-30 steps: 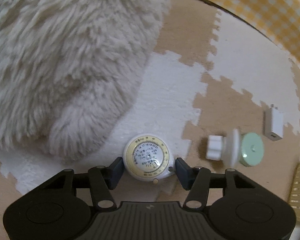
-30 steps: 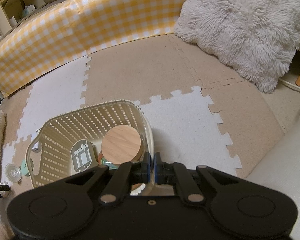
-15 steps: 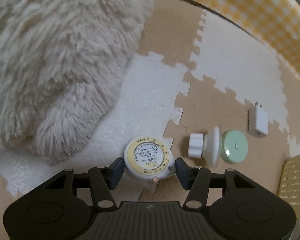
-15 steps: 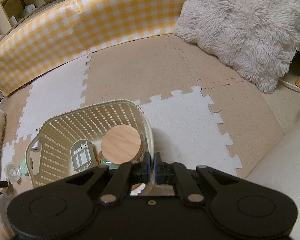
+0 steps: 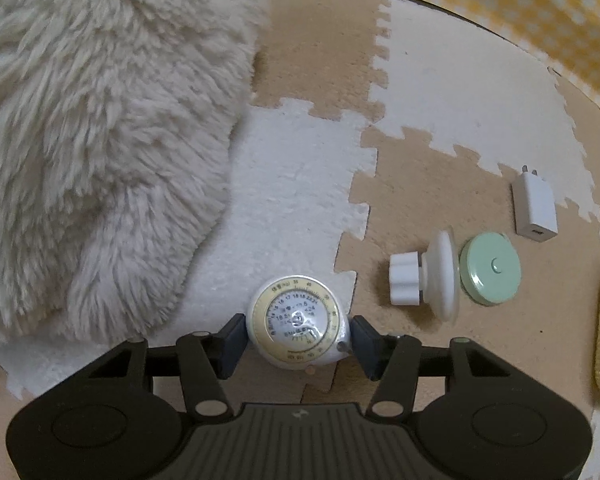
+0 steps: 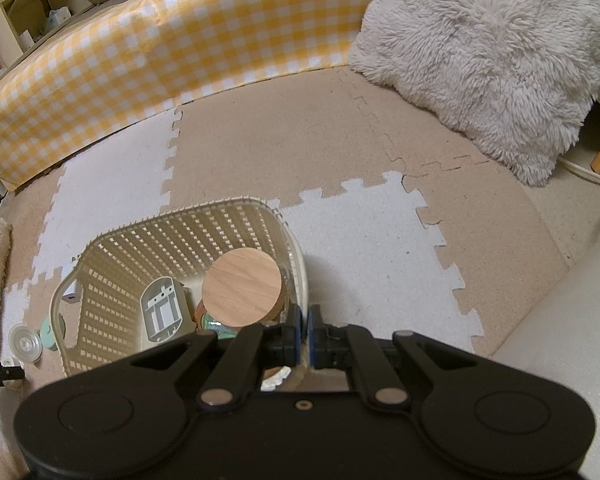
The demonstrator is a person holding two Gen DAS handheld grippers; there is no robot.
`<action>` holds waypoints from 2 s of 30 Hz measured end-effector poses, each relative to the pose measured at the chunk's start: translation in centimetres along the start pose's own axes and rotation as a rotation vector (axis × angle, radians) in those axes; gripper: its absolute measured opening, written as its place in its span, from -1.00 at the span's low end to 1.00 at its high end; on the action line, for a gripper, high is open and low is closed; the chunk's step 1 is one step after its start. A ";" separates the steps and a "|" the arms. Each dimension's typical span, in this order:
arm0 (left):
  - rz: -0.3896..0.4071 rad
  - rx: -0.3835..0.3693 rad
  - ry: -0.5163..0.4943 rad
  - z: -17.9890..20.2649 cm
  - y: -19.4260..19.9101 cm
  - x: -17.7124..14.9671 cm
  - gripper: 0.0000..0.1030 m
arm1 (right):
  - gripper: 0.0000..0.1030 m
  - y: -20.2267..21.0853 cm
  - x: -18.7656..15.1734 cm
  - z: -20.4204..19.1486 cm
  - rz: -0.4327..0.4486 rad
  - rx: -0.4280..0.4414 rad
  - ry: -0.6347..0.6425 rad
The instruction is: Organize rigid objects
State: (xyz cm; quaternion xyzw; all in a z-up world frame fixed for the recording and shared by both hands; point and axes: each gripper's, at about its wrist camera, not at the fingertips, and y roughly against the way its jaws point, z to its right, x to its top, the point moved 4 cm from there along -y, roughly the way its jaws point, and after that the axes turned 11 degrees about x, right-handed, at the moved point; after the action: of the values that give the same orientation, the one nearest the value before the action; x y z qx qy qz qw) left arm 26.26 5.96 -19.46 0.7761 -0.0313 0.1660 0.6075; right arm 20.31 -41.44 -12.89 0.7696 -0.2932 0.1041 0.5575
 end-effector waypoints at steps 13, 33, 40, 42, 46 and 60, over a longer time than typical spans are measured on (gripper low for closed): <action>0.067 -0.039 0.036 0.1 1.9 0.7 0.09 | -0.92 -0.1 -0.1 0.1 -0.001 0.002 -0.002; 0.090 -0.060 0.029 0.2 2.7 0.7 0.05 | -0.92 -0.1 -0.1 0.1 -0.003 0.001 -0.001; 0.085 -0.037 -0.079 1.3 2.6 -0.2 0.05 | -0.92 -0.1 -0.1 0.1 -0.003 0.001 0.000; 0.026 -0.044 -0.086 1.4 2.0 -1.2 0.04 | -0.92 -0.1 0.0 0.1 -0.004 0.003 -0.003; -0.014 -0.014 -0.117 1.3 1.0 -2.1 0.03 | -0.92 -0.1 0.0 0.2 -0.005 0.004 -0.003; -0.051 0.014 -0.065 0.3 0.4 -2.1 0.27 | -0.92 -0.1 0.0 0.2 -0.006 0.005 -0.003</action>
State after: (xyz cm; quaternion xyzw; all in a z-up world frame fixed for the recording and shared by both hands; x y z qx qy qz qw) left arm 24.24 5.26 -19.77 0.7859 -0.0302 0.1252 0.6047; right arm 20.32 -41.66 -13.01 0.7720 -0.2915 0.1021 0.5555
